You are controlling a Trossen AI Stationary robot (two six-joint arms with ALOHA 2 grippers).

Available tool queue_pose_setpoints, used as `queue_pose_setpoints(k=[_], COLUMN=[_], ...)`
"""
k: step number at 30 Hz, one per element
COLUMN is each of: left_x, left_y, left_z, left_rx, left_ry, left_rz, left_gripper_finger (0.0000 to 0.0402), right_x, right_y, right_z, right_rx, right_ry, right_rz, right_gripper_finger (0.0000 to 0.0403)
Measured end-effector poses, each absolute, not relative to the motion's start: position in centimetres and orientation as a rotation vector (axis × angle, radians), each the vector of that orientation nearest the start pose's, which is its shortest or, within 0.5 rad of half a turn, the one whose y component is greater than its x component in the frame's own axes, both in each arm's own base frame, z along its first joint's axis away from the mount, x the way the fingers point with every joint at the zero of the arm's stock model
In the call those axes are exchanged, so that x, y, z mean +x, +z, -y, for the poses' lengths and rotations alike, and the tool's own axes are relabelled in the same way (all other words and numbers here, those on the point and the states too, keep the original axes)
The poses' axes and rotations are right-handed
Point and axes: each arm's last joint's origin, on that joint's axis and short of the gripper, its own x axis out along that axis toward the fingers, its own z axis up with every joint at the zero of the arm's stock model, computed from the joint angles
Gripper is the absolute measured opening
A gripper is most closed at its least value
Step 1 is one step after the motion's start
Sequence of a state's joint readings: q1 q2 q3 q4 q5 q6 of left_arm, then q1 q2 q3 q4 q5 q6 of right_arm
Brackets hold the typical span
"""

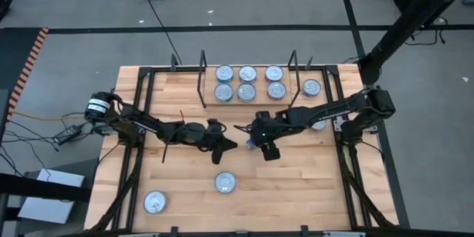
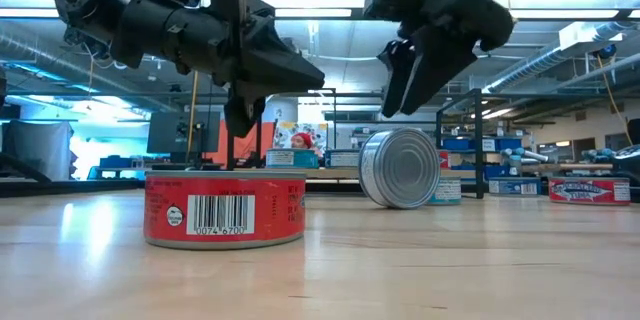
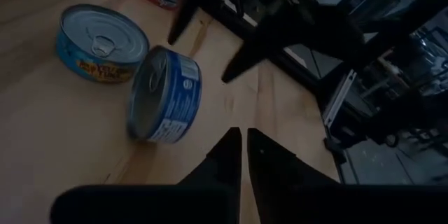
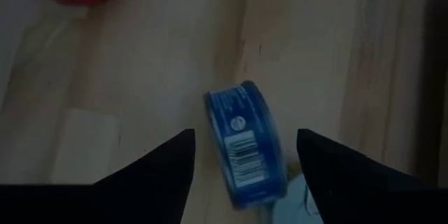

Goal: Stack canned seafood by type on shelf
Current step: Stack the blue tuna can on top of the blue tuna can on the shelf

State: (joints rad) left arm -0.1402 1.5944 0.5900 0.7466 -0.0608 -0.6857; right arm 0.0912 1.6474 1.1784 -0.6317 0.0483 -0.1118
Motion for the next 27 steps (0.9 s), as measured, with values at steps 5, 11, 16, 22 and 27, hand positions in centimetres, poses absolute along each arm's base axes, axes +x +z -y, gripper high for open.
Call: queue_pose_setpoints(k=[5, 11, 16, 22, 27], left_x=[29.9, 29.9, 29.8, 29.8, 29.8], left_y=[16.7, 16.6, 16.5, 16.4, 16.4], left_z=[4.1, 4.1, 4.1, 4.1, 4.1], left_rx=[-0.656, -0.654, -0.653, -0.652, -0.652], left_ry=[0.004, 0.006, 0.011, 0.013, 0.013], left_rz=[-0.290, -0.299, -0.311, -0.318, -0.318], left_gripper_finger=[0.0027, 0.0027, 0.0027, 0.0027, 0.0027], right_x=[33.0, 33.1, 33.3, 33.2, 33.0], right_y=[21.6, 20.4, 20.0, 20.0, 20.6], right_z=[-2.0, -1.6, -1.5, -1.5, -1.4], right_rx=[-0.169, -0.157, -0.153, -0.152, -0.175], right_ry=[0.149, 0.185, 0.185, 0.187, 0.153], right_rz=[-1.137, -1.195, -1.207, -1.210, -1.213], right_gripper_finger=[0.0247, 0.0232, 0.0213, 0.0161, 0.0152])
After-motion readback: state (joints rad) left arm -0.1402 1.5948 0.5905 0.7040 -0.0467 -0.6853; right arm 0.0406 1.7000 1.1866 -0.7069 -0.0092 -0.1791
